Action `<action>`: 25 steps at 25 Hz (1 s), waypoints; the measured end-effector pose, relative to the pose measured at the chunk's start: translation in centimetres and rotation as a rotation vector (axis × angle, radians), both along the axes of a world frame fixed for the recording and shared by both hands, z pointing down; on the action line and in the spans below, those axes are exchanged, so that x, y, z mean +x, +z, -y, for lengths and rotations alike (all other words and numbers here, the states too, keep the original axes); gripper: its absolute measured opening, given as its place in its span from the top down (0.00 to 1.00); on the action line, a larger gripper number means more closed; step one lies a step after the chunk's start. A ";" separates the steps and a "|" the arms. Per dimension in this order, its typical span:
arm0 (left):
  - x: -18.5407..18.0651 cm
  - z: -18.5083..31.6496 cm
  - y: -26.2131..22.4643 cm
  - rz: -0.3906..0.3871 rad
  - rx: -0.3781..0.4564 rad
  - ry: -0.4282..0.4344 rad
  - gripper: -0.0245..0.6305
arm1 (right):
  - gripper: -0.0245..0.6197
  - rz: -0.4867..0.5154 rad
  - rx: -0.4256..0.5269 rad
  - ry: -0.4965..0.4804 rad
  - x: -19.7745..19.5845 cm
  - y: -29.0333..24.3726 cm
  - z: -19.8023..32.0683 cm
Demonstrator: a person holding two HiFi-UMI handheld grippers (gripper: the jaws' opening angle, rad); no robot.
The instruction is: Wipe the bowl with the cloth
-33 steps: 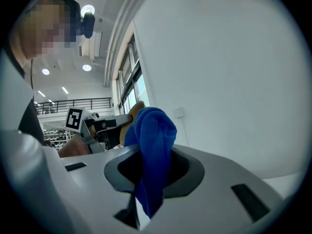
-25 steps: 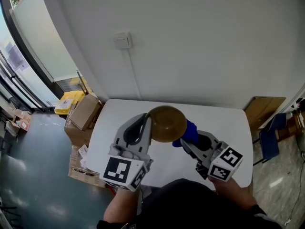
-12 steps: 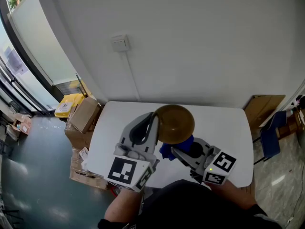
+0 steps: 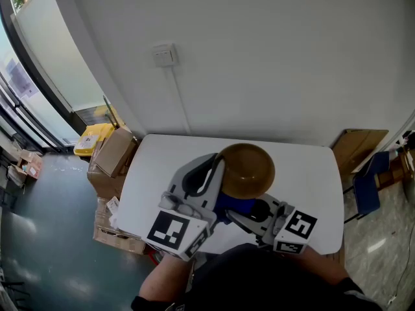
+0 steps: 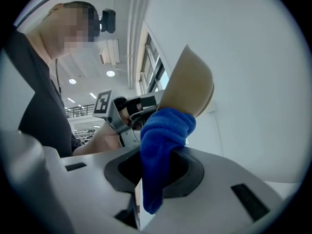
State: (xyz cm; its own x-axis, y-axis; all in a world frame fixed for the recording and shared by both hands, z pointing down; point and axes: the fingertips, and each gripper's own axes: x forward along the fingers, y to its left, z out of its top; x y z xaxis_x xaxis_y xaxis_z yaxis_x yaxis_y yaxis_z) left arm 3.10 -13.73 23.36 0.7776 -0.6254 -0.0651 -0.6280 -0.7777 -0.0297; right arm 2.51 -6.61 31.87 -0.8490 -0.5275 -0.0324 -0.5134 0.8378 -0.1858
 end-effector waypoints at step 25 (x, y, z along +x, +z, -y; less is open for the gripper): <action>0.4 -7.2 2.3 0.637 0.086 0.494 0.93 | 0.85 -0.440 0.398 -0.142 4.4 -2.8 -3.0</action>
State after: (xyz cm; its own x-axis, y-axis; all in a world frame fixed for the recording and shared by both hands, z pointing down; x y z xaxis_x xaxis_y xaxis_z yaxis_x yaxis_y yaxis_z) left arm 3.46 -6.51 25.63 0.8669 -0.2126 0.4509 -0.0548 -0.9397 -0.3377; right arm 6.90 -3.62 29.12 -0.8889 -0.4271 0.1659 -0.3487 0.8654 0.3599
